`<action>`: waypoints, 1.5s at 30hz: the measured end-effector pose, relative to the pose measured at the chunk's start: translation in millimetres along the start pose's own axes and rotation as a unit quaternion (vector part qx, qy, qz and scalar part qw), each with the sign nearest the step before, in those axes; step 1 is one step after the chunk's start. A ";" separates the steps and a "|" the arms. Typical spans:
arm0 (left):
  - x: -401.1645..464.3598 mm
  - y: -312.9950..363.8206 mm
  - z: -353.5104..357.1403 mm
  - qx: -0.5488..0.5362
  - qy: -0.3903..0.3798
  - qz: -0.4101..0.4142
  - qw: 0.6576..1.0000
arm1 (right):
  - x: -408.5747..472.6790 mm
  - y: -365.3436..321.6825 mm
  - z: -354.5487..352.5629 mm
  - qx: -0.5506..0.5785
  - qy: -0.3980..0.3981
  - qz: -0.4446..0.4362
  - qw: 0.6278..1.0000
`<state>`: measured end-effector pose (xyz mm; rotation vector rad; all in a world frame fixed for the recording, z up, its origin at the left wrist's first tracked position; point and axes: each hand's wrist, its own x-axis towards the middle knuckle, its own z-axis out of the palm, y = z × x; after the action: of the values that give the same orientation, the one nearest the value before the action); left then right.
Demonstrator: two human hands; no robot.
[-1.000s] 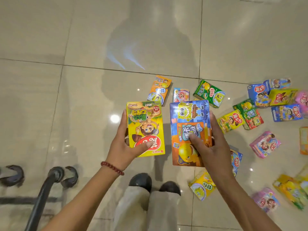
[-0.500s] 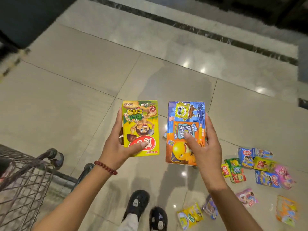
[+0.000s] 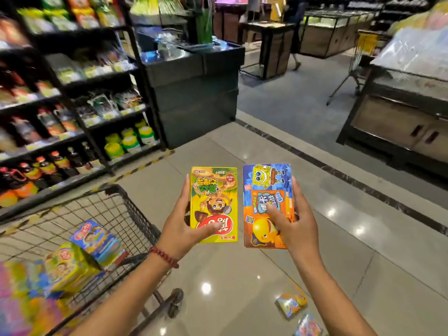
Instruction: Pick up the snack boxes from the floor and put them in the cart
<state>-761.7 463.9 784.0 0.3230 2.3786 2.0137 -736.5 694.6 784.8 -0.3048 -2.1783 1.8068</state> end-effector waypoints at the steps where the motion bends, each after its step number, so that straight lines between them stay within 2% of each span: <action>1: -3.6 8.9 -16.8 0.000 0.018 0.004 1.000 | 1.0 -13.1 14.2 0.001 -0.021 -0.011 1.000; 7: -35.1 25.1 -118.9 -0.001 0.124 -0.010 0.992 | -5.0 -68.1 112.9 -0.001 -0.126 -0.054 0.991; 16: -87.6 -14.0 -262.4 0.015 0.259 -0.060 0.964 | -38.2 -95.7 283.0 -0.015 -0.261 -0.072 0.962; 19: -102.9 -37.9 -307.4 0.023 0.301 -0.086 0.949 | -49.4 -93.2 333.6 -0.031 -0.284 -0.068 0.956; 25: -116.1 -86.5 -375.8 -0.006 0.331 -0.121 0.936 | -69.0 -80.5 412.3 -0.060 -0.302 -0.052 0.950; 35: -102.5 -161.1 -408.3 -0.029 0.342 -0.195 0.919 | -53.4 -29.3 487.1 -0.117 -0.343 -0.012 0.932; 39: -92.6 -198.9 -405.4 -0.068 0.379 -0.236 0.892 | -33.9 9.1 513.6 -0.145 -0.378 0.004 0.914; 45: -69.8 -258.0 -388.0 -0.050 0.386 -0.301 0.871 | -5.5 71.3 553.7 -0.195 -0.422 0.011 0.886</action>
<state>-786.2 35.0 590.7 -1.2912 2.2054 2.1225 -930.0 197.2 621.1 0.4914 -3.1277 1.6656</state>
